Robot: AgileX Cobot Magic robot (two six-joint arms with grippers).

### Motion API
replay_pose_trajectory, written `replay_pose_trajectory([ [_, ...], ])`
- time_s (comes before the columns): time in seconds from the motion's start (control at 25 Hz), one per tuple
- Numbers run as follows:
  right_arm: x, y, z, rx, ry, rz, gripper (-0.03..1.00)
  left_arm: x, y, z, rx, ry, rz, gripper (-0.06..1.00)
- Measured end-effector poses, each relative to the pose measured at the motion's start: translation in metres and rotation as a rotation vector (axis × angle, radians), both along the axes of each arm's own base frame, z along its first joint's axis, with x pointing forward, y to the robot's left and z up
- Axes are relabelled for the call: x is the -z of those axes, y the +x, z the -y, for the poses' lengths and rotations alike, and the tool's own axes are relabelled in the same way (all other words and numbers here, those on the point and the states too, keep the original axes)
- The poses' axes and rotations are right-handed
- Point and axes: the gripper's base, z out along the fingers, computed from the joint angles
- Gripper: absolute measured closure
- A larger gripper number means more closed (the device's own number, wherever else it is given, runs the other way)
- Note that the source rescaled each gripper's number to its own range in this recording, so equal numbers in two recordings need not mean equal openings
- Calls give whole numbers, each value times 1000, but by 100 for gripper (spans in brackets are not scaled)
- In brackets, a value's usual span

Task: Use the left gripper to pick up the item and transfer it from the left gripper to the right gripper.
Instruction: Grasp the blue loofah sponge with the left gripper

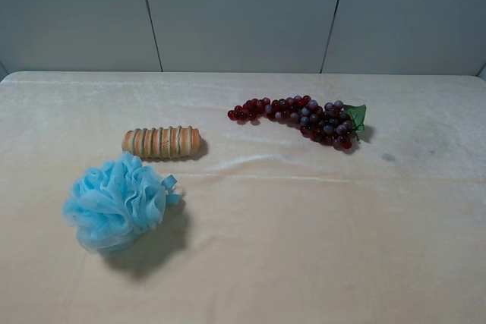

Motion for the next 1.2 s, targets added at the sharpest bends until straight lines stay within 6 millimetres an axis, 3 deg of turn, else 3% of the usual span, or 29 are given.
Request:
replay_pose_trajectory([
  [0.76,0,0,0,0,2,0,-3,-7,5,0,1,-1,-63,-2],
  [0.92,0,0,0,0,2,1,-3,-29,26,-1,2,-3,-168,-2],
  [1.2,0,0,0,0,2,1,-3,-63,93,-1,13,-6,-370,-1],
])
